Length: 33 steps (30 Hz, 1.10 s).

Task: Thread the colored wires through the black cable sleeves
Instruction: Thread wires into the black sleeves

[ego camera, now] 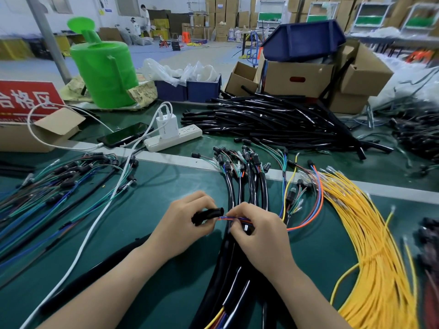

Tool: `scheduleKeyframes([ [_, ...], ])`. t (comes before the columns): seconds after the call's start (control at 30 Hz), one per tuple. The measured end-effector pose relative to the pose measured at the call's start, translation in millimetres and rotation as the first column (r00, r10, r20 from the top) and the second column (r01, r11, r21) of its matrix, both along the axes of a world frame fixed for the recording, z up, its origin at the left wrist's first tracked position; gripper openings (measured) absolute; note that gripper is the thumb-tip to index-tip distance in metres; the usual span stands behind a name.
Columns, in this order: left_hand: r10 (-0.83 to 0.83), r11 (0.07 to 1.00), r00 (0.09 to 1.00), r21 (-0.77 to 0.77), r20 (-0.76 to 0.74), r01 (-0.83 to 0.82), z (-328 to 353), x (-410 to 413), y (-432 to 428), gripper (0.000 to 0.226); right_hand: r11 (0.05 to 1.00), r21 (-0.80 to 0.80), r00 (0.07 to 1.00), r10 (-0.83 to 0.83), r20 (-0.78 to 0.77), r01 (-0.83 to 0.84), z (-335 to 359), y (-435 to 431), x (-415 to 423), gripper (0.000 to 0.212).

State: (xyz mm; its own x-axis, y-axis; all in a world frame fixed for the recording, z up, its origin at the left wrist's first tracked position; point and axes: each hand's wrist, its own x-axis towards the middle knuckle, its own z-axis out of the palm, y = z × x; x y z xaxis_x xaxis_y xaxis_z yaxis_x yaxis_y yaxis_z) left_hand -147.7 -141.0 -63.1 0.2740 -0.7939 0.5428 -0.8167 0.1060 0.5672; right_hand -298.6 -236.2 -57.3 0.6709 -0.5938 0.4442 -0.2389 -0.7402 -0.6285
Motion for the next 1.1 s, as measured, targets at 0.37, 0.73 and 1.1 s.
scheduleKeyframes([
  [0.37, 0.098, 0.994, 0.995, 0.055, -0.025, -0.096, -1.4, -3.5, -3.6, 0.005, 0.993, -0.116, 0.999, -0.001, 0.048, 0.006, -6.0, -6.0, 2.1, 0.010],
  [0.73, 0.106, 0.993, 0.992, 0.052, -0.067, -0.103, -2.3, -3.0, -2.0, 0.020, 1.000, 0.017, 0.976, 0.003, 0.217, -0.007, -7.0, -8.1, 2.1, 0.012],
  [1.1, 0.078, 0.996, 0.995, 0.049, -0.058, -0.075, -4.1, -3.6, -2.4, 0.022, 0.994, 0.107, 0.986, -0.003, 0.169, -0.016, -7.1, -8.0, 2.5, 0.013],
])
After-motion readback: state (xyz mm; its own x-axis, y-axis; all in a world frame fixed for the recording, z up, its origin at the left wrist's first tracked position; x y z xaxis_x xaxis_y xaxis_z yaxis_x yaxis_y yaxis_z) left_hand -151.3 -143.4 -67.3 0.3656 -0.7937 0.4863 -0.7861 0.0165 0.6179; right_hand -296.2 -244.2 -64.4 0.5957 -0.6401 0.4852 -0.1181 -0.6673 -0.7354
